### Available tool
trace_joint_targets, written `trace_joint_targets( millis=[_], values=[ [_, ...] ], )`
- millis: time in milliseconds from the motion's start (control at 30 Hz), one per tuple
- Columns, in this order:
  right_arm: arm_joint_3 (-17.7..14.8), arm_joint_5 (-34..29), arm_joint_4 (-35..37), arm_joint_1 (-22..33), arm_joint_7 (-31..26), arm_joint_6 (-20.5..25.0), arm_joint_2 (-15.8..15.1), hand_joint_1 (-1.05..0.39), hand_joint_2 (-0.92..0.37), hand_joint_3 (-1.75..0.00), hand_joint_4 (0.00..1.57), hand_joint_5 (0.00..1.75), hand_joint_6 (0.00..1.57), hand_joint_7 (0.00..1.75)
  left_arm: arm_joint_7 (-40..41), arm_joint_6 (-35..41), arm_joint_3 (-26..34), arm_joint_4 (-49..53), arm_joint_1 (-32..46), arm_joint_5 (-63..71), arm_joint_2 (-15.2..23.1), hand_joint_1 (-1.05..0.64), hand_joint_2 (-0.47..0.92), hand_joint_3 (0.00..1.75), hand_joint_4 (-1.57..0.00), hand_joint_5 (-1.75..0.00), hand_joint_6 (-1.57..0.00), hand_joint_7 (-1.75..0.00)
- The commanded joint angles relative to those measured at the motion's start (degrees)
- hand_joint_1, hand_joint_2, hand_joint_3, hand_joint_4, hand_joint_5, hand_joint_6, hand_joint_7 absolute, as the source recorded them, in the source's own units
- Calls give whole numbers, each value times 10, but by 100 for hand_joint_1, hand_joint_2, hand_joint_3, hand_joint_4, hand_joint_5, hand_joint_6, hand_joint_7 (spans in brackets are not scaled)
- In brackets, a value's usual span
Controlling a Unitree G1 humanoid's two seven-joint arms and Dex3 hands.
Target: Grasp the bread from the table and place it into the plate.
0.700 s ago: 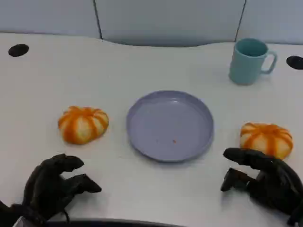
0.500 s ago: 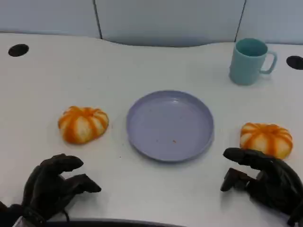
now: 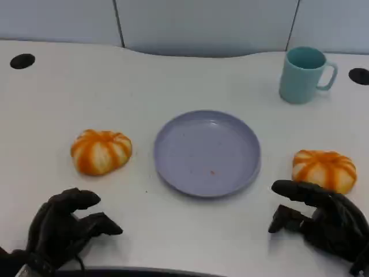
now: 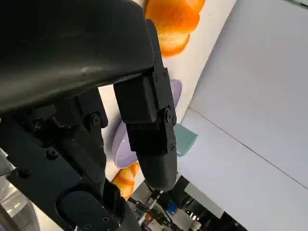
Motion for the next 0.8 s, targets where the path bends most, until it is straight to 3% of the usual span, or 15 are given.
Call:
trace_joint_targets(
  millis=[33, 433, 600, 800],
  values=[
    [7, -17, 15, 21, -12, 4, -5, -48, -92, -3, 66, 121, 100, 11, 0, 3, 3, 5, 2, 0, 10, -94, 37, 0, -157, -38, -157, -9],
    [-4, -6, 34, 13, -4, 9, 5, -42, -92, -4, 65, 123, 100, 14, 34, -77, -18, -63, -7, 20, 5, -105, 43, 1, -157, -36, -157, -10],
    [-8, -4, 43, 10, 2, 2, 8, -43, -92, -5, 64, 128, 99, 14, 91, -124, -46, -110, -9, 60, 12, -105, 47, 2, -157, -36, -157, -15],
    [-7, -4, 37, 10, 5, 14, 7, -44, -92, -3, 66, 123, 98, 14, 188, -193, -95, -156, -14, 151, 34, -105, 57, 5, -157, -37, -156, -14]
  ],
)
